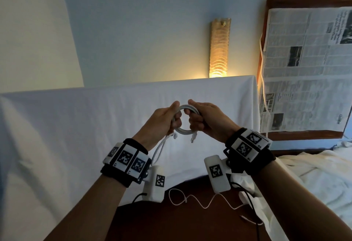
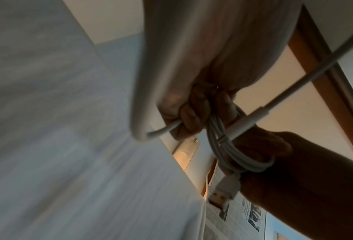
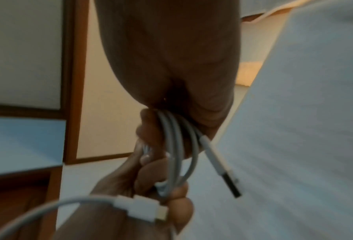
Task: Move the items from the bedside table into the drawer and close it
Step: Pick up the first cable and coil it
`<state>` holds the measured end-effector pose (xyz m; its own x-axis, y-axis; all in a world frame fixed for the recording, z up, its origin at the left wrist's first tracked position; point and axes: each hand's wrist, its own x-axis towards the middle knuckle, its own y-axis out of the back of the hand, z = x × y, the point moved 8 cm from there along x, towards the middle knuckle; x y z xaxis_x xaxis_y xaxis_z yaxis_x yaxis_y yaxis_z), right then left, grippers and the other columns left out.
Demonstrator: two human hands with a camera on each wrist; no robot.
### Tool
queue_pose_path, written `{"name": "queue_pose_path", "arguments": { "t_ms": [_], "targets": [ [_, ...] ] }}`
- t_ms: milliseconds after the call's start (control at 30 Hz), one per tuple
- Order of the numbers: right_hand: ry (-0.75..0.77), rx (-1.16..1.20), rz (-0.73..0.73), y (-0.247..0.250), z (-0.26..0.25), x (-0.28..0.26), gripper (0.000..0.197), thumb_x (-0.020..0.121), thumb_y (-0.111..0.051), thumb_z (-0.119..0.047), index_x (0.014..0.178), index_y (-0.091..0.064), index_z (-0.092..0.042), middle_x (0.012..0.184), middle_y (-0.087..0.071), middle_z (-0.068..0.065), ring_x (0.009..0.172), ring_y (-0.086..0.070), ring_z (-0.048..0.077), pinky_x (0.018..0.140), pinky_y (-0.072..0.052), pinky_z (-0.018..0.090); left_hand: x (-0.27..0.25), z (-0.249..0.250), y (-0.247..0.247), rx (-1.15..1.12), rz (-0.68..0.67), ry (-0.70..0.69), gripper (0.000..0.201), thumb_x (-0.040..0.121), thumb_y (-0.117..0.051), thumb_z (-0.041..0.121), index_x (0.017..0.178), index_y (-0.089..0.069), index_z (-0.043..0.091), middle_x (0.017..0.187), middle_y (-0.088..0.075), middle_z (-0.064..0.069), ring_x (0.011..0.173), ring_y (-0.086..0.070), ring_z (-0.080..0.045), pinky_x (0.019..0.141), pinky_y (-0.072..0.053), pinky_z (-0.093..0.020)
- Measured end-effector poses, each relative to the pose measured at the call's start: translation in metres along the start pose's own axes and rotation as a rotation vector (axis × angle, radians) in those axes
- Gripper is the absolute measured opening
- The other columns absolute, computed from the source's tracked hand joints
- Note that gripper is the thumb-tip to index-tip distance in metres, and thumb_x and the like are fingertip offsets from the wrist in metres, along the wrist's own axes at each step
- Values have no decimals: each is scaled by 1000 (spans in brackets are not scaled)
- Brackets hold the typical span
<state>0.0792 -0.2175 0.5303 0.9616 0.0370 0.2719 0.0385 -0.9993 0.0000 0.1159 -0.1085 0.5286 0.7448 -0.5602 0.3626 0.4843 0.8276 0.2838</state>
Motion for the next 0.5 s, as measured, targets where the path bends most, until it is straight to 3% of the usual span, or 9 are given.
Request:
{"name": "queue_pose_path", "arguments": {
  "t_ms": [67,200,300,433,500],
  "targets": [
    [31,-61,37,2,-1,0,41,104,-35,-32,80,-58,-8,53,-46,1,51,-47,18,61,-46,29,1,2,2,12,43,-16,45,102,-33,46,66,-40,20,54,-33,8,54,-27,-10,56,-29,-27],
    [85,-254,72,13,-3,-9,30,101,-46,-23,96,-68,-3,86,-71,13,84,-68,25,84,-57,35,3,0,16,62,128,-67,45,102,-34,43,64,-33,20,55,-27,8,50,-23,-8,51,-24,-20],
    [126,-422,135,23,-4,-12,21,95,-57,-16,94,-72,-2,89,-75,15,85,-72,26,77,-60,34,3,-8,20,89,158,-62,45,102,-36,40,62,-33,19,51,-27,11,47,-24,-7,49,-24,-19],
    [124,-527,209,28,-4,-15,15,88,-65,-15,83,-75,-5,79,-75,12,68,-68,16,65,-57,24,3,-13,21,136,180,-73,43,102,-37,39,64,-31,19,54,-27,8,48,-24,-8,47,-25,-17],
    [88,-596,243,33,-3,-15,17,85,-66,-19,76,-74,-7,70,-71,7,59,-60,12,61,-52,23,3,-11,21,200,198,-109,41,102,-37,38,66,-31,18,61,-29,2,56,-26,-13,53,-27,-22]
  ]
}}
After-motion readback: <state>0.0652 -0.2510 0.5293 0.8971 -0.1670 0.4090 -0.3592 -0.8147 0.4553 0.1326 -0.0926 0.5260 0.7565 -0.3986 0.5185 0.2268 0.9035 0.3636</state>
